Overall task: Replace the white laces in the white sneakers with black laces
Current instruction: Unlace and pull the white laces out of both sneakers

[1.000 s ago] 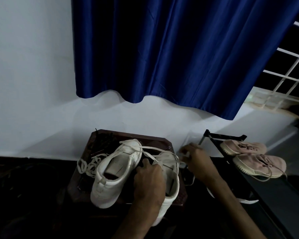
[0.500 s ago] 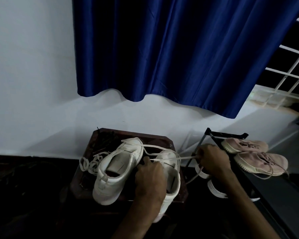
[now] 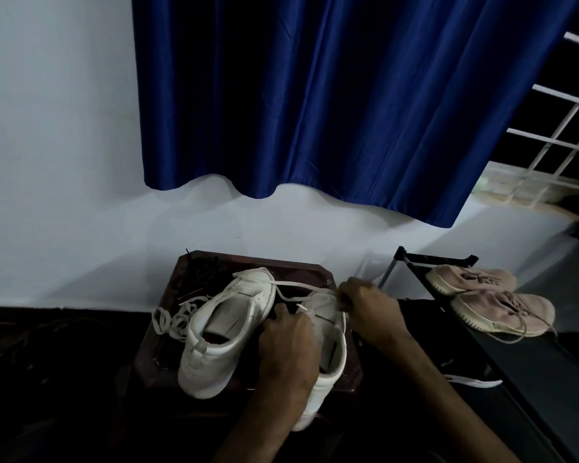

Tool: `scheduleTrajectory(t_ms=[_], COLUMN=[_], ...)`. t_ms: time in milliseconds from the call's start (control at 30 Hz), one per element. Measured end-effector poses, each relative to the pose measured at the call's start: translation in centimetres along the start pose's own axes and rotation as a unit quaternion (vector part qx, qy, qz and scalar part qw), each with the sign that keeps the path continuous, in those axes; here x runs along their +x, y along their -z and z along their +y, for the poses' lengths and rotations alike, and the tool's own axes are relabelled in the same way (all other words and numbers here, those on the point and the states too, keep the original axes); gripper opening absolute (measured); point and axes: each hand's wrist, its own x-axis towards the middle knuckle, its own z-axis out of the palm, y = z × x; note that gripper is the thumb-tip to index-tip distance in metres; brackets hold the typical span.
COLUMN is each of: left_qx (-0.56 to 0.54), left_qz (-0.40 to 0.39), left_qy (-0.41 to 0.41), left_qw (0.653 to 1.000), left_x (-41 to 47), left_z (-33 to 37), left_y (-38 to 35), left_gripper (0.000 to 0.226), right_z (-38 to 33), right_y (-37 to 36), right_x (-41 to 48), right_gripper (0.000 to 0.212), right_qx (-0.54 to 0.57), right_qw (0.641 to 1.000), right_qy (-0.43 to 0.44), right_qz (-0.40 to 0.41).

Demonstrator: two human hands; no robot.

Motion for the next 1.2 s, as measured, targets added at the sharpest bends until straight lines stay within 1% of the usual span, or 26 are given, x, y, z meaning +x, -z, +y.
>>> scheduleTrajectory(t_ms=[100, 133, 167, 233, 300, 367, 433, 567, 667, 733, 900, 1000, 1067, 1100, 1167, 1200], left_qx=[0.004, 0.004, 0.004, 0.0, -0.016, -0.031, -0.048, -0.073, -0.076, -0.079, -0.095, -0.092, -0.093, -0.098, -0.11, -0.122], left_qz=[-0.002, -0.004, -0.005, -0.001, 0.003, 0.005, 0.003, 0.002, 0.007, 0.015, 0.018, 0.018, 0.025, 0.025, 0.011, -0.001], left_qy=[0.002, 0.003, 0.004, 0.007, 0.015, 0.023, 0.033, 0.045, 0.049, 0.053, 0.062, 0.065, 0.065, 0.062, 0.045, 0.04], left_qw=[1.0, 1.0, 1.0, 1.0, 1.0, 0.999, 0.998, 0.996, 0.996, 0.995, 0.993, 0.993, 0.993, 0.993, 0.993, 0.992], left_x=[0.0, -0.1, 0.0, 0.1, 0.3, 0.4, 0.6, 1.3, 1.6, 1.9, 2.8, 3.2, 3.6, 3.9, 4.5, 4.7], left_z=[0.1, 0.1, 0.1, 0.0, 0.1, 0.2, 0.6, 1.6, 1.8, 1.8, 2.0, 2.2, 2.1, 2.1, 1.6, 1.2], left_y=[0.0, 0.0, 0.0, -0.1, -0.1, -0.1, -0.2, -0.7, -1.1, -1.3, -1.6, -1.8, -1.9, -2.0, -2.1, -1.9], left_gripper=[0.028, 0.028, 0.027, 0.028, 0.029, 0.029, 0.029, 0.025, 0.025, 0.026, 0.034, 0.032, 0.029, 0.029, 0.03, 0.035], right_z=[2.3, 3.1, 3.7, 4.1, 3.5, 2.5, 1.5, 0.1, -1.1, -1.5, -2.6, -3.1, -3.1, -3.1, -3.4, -3.5], right_y=[0.2, -0.1, -0.4, -1.0, -1.3, -1.3, -1.4, -1.3, -1.2, -1.2, -1.3, -1.1, -0.5, 0.2, 1.9, 2.9], right_x=[-0.5, -0.5, -0.4, 0.1, 0.7, 1.4, 2.2, 4.1, 5.1, 5.6, 6.8, 7.3, 7.9, 8.2, 9.1, 9.6], right_gripper=[0.005, 0.007, 0.008, 0.011, 0.006, 0.007, 0.011, 0.011, 0.002, 0.007, 0.019, 0.024, 0.029, 0.029, 0.021, 0.018], right_qx=[-0.03, -0.024, 0.004, 0.104, 0.191, 0.229, 0.245, 0.241, 0.191, 0.156, 0.11, 0.079, 0.107, 0.122, 0.14, 0.153], right_qw=[0.993, 0.99, 0.989, 0.984, 0.973, 0.967, 0.964, 0.968, 0.98, 0.986, 0.989, 0.992, 0.991, 0.991, 0.989, 0.987], right_qy=[-0.111, -0.131, -0.14, -0.129, -0.107, -0.096, -0.09, -0.072, -0.027, 0.007, 0.065, 0.078, 0.062, 0.052, 0.043, 0.043], right_qz=[0.036, 0.044, 0.051, 0.059, 0.067, 0.059, 0.048, 0.014, -0.041, -0.053, -0.075, -0.066, -0.048, -0.031, 0.013, 0.032])
